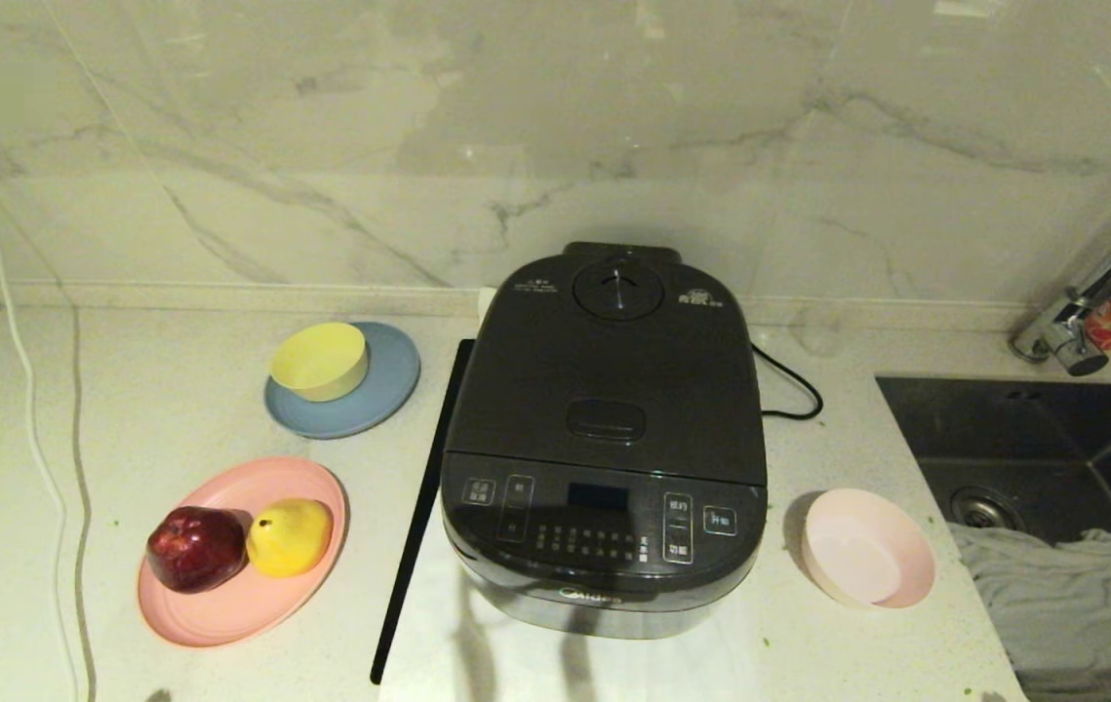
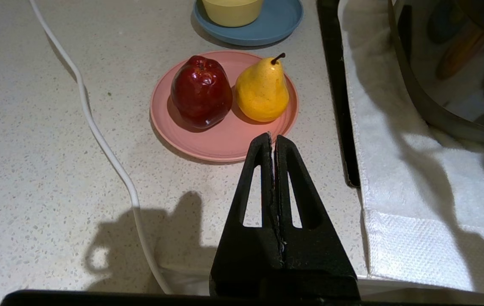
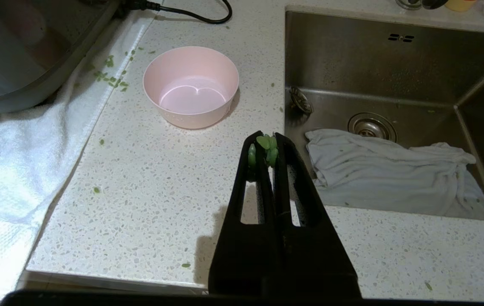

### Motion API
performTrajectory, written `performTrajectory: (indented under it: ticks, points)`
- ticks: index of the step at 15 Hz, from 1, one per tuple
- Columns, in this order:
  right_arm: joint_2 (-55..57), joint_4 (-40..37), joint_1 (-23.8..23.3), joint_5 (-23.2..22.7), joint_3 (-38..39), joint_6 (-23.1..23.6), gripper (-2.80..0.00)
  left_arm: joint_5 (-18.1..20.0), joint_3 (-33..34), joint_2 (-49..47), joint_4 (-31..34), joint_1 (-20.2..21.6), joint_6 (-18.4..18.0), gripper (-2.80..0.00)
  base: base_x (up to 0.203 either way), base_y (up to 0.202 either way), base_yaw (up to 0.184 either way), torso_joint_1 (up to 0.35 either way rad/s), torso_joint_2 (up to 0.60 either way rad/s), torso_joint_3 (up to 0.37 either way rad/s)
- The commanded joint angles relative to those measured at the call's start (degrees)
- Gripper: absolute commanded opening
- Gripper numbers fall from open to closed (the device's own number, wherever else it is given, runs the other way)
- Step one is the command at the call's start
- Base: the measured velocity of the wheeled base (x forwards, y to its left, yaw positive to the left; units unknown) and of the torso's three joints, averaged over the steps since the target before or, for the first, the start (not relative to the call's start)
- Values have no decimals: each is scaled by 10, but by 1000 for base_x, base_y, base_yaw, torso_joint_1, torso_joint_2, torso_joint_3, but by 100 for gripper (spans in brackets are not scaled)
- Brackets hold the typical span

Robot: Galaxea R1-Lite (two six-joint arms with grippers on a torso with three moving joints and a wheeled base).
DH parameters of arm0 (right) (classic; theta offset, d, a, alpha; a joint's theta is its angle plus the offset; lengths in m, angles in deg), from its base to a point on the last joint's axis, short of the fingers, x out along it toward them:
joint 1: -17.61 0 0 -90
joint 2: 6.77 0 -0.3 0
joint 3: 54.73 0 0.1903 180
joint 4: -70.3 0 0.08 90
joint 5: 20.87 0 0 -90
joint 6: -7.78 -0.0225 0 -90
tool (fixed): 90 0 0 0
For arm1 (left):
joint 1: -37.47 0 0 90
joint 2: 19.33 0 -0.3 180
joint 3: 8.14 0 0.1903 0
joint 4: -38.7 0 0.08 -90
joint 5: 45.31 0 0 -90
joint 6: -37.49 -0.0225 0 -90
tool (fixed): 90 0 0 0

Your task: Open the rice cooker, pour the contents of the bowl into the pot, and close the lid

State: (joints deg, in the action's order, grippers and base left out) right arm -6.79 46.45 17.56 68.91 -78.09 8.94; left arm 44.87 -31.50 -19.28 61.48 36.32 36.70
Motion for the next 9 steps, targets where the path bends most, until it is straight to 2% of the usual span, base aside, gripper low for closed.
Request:
performTrajectory:
  ticks: [1, 9]
  points:
    - [3, -2, 0, 0, 1, 0, -280, 0, 4, 0, 0, 0, 0, -280, 0, 0, 0, 0, 0, 0]
    - [3, -1, 0, -1, 1, 1, -280, 0, 4, 0, 0, 0, 0, -280, 0, 0, 0, 0, 0, 0]
